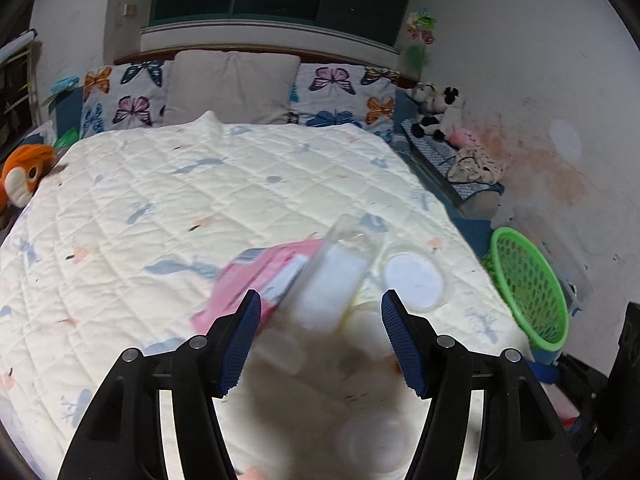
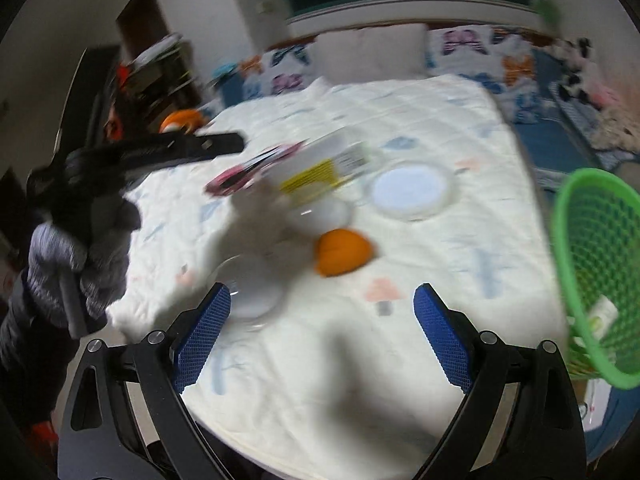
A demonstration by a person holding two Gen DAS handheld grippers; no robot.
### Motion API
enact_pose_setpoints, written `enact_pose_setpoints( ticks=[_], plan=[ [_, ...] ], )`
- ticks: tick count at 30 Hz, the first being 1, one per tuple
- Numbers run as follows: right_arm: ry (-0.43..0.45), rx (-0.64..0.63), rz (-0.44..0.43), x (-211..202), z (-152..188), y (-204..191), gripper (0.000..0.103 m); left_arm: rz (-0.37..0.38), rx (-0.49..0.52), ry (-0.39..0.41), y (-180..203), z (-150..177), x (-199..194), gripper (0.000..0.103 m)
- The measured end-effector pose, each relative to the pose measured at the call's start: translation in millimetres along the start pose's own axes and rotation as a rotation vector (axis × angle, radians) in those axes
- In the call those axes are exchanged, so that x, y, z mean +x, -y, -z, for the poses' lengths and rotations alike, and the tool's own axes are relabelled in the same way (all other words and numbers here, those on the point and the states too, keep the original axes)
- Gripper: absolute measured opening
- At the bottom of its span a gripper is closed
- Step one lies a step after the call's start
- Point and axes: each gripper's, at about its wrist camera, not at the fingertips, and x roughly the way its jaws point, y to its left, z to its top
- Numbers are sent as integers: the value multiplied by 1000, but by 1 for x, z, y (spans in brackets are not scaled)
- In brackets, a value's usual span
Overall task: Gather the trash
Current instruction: 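Move both grippers over the mattress toward the pink wrapper and clear dome, then grasp the pink Franzzi wrapper with the left gripper while the right gripper grasps the clear dome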
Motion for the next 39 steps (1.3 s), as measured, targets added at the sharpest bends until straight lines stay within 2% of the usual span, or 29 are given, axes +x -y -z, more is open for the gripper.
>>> enact_pose_setpoints(
  ticks=[7,16,22,26,31,32,36,39],
  plan=[
    [-60,-116,-28,41,3,-48,92,-16,-19,-16,-28,9,-2,61],
    [-100,-140,-11,79,4,-68,90,-17,-5,-50,-41,13,12,61],
    [-124,-160,25,92,7,-72,77,-18,-9,-90,-52,11,32,61],
    [-126,-155,27,93,5,-69,62,-11,-22,-109,-61,9,44,60],
    [-128,-119,3,91,-1,-60,60,16,-46,-111,-72,7,52,51],
    [-126,-119,3,89,-1,-60,60,22,-49,-111,-73,6,52,45],
    [-114,-119,0,82,-2,-60,60,39,-60,-106,-77,4,54,31],
    [-99,-99,-15,73,-5,-57,60,17,-42,-87,-75,3,49,25]
  ],
)
